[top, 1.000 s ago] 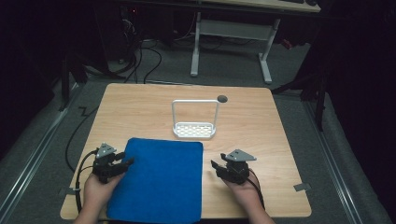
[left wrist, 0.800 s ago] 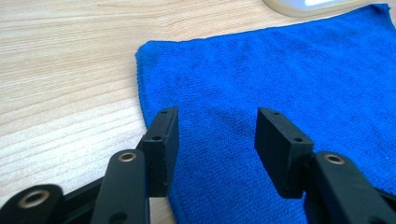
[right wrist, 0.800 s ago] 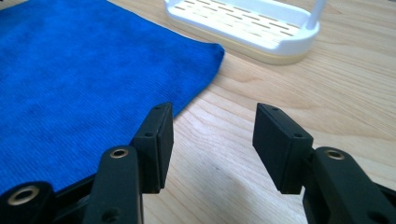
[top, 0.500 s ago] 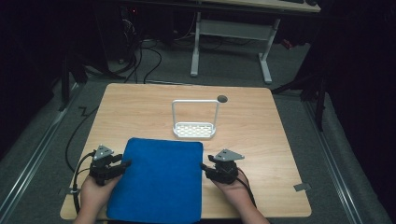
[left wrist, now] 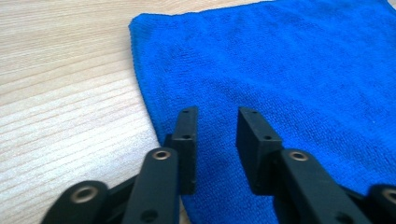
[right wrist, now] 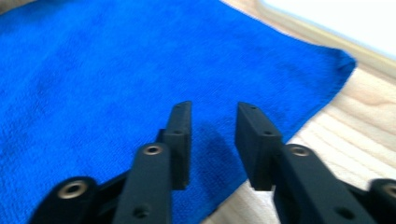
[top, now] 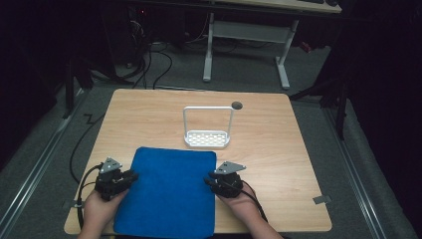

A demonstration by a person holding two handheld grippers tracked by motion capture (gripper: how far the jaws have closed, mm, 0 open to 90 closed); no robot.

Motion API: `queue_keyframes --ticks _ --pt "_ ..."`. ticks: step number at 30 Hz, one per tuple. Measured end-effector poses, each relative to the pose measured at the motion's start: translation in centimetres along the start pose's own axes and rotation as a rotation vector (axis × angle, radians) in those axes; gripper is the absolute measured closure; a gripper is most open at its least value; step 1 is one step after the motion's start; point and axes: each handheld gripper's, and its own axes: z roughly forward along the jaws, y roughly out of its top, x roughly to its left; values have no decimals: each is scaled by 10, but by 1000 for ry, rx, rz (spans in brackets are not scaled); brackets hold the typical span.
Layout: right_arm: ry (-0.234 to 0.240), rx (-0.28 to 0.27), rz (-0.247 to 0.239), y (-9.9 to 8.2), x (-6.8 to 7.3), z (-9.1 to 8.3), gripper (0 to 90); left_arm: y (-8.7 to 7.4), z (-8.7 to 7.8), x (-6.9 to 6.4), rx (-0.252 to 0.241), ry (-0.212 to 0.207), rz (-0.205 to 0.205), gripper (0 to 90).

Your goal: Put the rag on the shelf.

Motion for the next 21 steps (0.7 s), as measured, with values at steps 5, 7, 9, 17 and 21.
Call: queue_keyframes --ticks 5,7,9,17,21 --pt "5 9 -38 0 2 0 871 -1 2 -2 34 -6 22 831" --pt "5 6 -40 1 3 -1 896 -1 4 -3 53 -4 27 862" --pt "2 7 -43 1 3 0 900 -2 5 -3 64 -2 31 873" --pt "1 61 -49 -2 2 6 900 -3 5 0 62 -26 22 880" --pt "3 64 -48 -2 2 6 900 -4 5 1 60 -35 15 873"
